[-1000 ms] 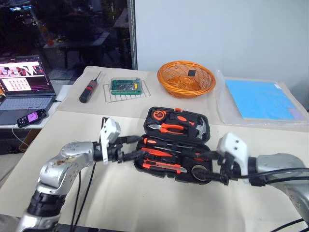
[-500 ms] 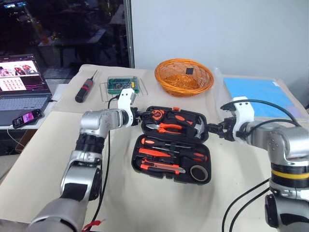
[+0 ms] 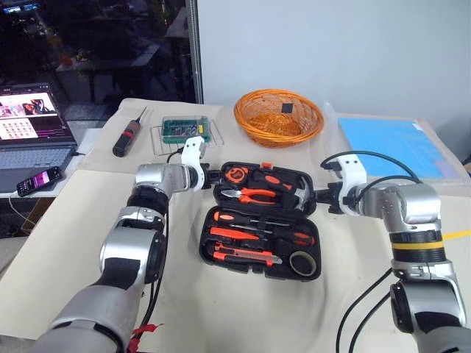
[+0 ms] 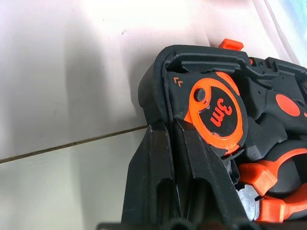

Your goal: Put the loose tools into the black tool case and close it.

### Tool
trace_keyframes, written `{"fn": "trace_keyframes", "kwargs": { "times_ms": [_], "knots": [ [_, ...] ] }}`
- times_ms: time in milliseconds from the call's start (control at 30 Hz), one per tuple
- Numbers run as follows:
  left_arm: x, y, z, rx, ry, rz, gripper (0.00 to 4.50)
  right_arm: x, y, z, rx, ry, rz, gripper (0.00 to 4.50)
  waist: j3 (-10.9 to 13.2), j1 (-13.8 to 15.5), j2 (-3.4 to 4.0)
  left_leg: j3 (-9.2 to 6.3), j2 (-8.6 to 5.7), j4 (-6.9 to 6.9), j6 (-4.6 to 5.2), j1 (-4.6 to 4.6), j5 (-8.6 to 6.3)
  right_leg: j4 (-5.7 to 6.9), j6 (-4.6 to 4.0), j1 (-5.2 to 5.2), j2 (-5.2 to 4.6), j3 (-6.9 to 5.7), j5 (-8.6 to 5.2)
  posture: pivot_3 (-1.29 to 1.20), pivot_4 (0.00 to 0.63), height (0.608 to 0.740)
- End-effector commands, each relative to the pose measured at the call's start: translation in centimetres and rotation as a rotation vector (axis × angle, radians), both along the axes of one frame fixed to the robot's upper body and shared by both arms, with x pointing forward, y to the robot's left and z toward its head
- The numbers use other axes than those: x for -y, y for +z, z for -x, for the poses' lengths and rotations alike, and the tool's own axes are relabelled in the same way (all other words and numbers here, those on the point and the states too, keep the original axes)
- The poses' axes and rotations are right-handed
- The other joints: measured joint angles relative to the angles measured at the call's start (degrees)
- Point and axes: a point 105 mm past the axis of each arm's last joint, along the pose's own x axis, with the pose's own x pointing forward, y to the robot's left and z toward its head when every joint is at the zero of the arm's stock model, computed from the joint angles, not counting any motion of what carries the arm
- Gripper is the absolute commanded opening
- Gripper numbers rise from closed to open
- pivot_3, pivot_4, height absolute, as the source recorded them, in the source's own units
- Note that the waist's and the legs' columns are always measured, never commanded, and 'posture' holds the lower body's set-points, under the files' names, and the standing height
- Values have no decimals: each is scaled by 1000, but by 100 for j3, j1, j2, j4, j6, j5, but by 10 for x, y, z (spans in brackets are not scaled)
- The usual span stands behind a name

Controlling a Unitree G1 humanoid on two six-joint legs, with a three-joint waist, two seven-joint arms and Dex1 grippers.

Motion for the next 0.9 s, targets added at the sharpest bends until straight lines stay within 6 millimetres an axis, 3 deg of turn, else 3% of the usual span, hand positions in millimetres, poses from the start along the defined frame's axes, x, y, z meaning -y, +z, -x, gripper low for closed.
{"fn": "trace_keyframes", "kwargs": {
  "times_ms": [33, 133, 200, 300, 400, 600, 633, 700, 800, 867, 900],
  "knots": [
    [15, 38, -5, 189, -86, 41, 26, -10, 49, -17, 284, 44, -20, 0, 6, -8, 1, 2, -1, 1, -1, -1, 1, 3, -1, -4, 0, 1, 1, 0, 150, 740],
    [12, 67, -10, 405, -86, 28, 26, -22, 87, -23, 555, 125, -30, 0, 32, -13, 0, 6, -2, 1, -6, -16, 5, 9, -3, -25, -1, 8, 6, 0, 150, 740],
    [9, 80, -6, 569, -119, -36, 26, -18, 100, -22, 645, 124, 2, 0, 59, -16, 6, 17, -3, 1, -12, -49, 9, 24, -6, -71, 0, 22, 9, 0, 150, 740],
    [8, 84, 5, 725, -153, -138, 26, -11, 125, -9, 910, 139, 216, 0, 67, 21, 12, 20, -3, 1, -22, -68, 20, 59, -6, -92, 8, 16, 8, 0, 150, 740],
    [12, 82, 26, 875, -240, -202, 26, -17, 108, 3, 869, 211, 159, 0, 70, 43, 17, 27, -7, -11, -19, -83, 17, 39, 5, -100, 5, 2, 0, 0, 150, 740],
    [17, 38, 69, 909, -459, -289, 26, -18, 51, 44, 705, 348, 146, 0, 70, 66, 19, 33, -2, -15, -18, -78, 16, -2, 7, -68, 11, -20, -3, 0, 150, 740],
    [16, 33, 77, 919, -493, -304, 768, -18, 43, 54, 689, 366, 156, 348, 69, 69, 20, 26, 3, -5, -18, -75, 16, -2, 6, -64, 13, -19, -2, 0, 150, 740],
    [9, 28, 86, 907, -507, -323, 1484, -15, 31, 71, 658, 400, 180, 1047, 68, 101, 21, 20, 2, -1, -14, -38, 13, -16, 6, -33, 9, -16, -3, 0, 150, 740],
    [-14, 30, 101, 808, -514, -280, 2430, -7, 32, 96, 655, 420, 227, 1885, 71, 143, 23, 5, 10, -2, 2, 17, -32, -18, 1, 19, -2, -17, -10, 0, 150, 740],
    [-41, 25, 121, 622, -580, -232, 3144, 9, 25, 114, 596, 448, 345, 2625, 84, 127, 31, 2, 14, 8, 11, 15, -40, -11, -1, 16, -2, -8, -4, 0, 150, 740],
    [-55, 20, 131, 500, -607, -231, 3545, 17, 20, 123, 553, 464, 389, 2702, 85, 115, 33, 3, 13, 8, 7, 6, -35, -10, 2, 6, -5, -1, -3, 0, 150, 740]
  ]
}}
